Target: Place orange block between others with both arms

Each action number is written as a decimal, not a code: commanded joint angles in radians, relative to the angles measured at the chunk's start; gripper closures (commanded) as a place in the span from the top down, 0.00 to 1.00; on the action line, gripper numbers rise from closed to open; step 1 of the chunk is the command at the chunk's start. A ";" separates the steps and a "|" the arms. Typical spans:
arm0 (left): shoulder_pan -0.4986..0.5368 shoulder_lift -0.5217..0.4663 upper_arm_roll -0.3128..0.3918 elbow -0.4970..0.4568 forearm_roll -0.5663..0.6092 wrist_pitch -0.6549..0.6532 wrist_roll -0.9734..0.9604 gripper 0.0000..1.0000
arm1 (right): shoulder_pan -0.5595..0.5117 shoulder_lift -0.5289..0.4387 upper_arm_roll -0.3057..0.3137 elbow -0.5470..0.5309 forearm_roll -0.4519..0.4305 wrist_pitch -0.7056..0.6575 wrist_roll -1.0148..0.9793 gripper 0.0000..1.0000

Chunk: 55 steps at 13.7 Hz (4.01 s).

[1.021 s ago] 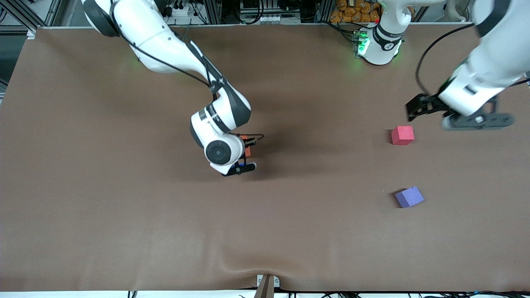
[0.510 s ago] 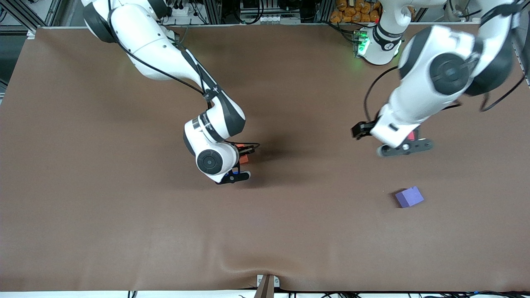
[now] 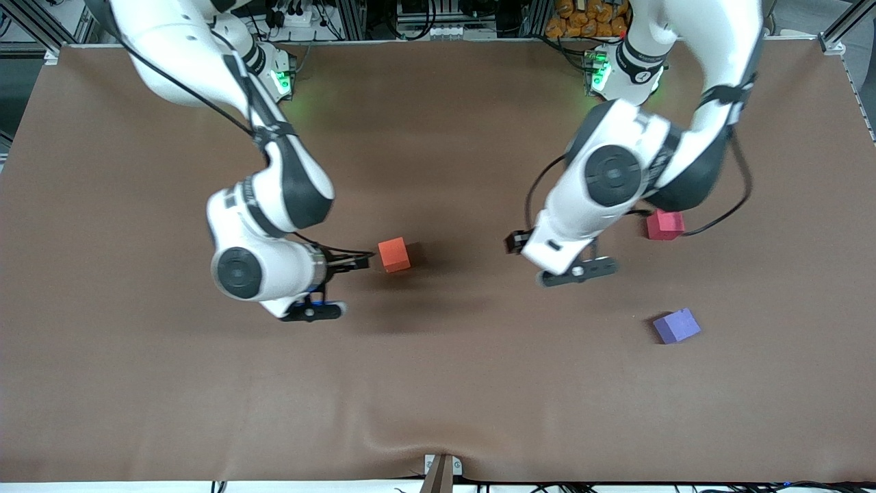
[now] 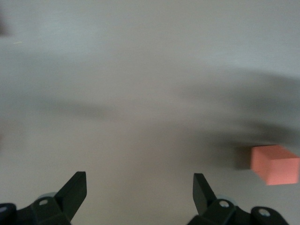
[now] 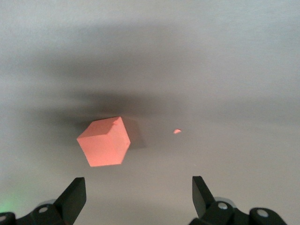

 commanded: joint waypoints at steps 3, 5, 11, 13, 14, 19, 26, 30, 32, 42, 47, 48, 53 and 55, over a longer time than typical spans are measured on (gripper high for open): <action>-0.161 0.199 0.020 0.191 0.014 0.114 -0.135 1.00 | -0.185 -0.165 0.011 -0.041 -0.011 -0.104 0.009 1.00; -0.235 0.239 0.053 0.219 0.012 0.181 -0.190 1.00 | -0.223 -0.155 0.011 -0.050 -0.021 -0.086 0.006 1.00; -0.387 0.394 0.112 0.270 0.008 0.324 -0.357 1.00 | -0.326 -0.129 0.017 -0.036 -0.121 -0.049 -0.082 1.00; -0.404 0.417 0.116 0.271 0.009 0.376 -0.375 1.00 | -0.337 -0.129 0.017 -0.047 -0.169 -0.038 -0.154 1.00; -0.407 0.435 0.116 0.271 0.009 0.411 -0.388 1.00 | -0.338 -0.130 0.017 -0.047 -0.173 -0.038 -0.202 1.00; -0.416 0.464 0.116 0.287 0.008 0.467 -0.429 1.00 | -0.320 -0.259 0.017 -0.169 -0.178 -0.040 -0.225 1.00; -0.439 0.506 0.118 0.325 0.006 0.470 -0.477 1.00 | -0.274 -0.291 0.022 -0.180 -0.170 -0.055 -0.225 1.00; -0.442 0.535 0.118 0.348 0.006 0.482 -0.497 0.85 | -0.248 -0.279 0.036 -0.182 -0.170 0.047 -0.225 1.00; -0.442 0.543 0.119 0.348 0.006 0.484 -0.495 0.44 | -0.242 -0.283 0.036 -0.176 -0.175 0.051 -0.225 1.00; -0.207 0.246 0.093 0.310 -0.005 0.198 -0.323 0.00 | -0.239 -0.338 0.028 -0.159 -0.210 0.089 -0.227 1.00; 0.047 0.068 0.037 0.200 -0.043 -0.037 0.061 0.00 | -0.283 -0.435 0.022 -0.159 -0.221 -0.084 -0.250 1.00; 0.093 0.034 0.037 0.169 -0.043 -0.089 0.118 0.00 | -0.291 -0.454 0.014 -0.153 -0.239 -0.145 -0.251 1.00; 0.306 -0.144 0.037 -0.121 -0.043 -0.096 0.408 0.00 | -0.309 -0.561 -0.040 -0.087 -0.264 -0.310 -0.251 1.00; 0.363 -0.198 0.037 -0.246 -0.043 -0.030 0.483 0.00 | -0.338 -0.641 -0.038 -0.145 -0.265 -0.307 -0.255 1.00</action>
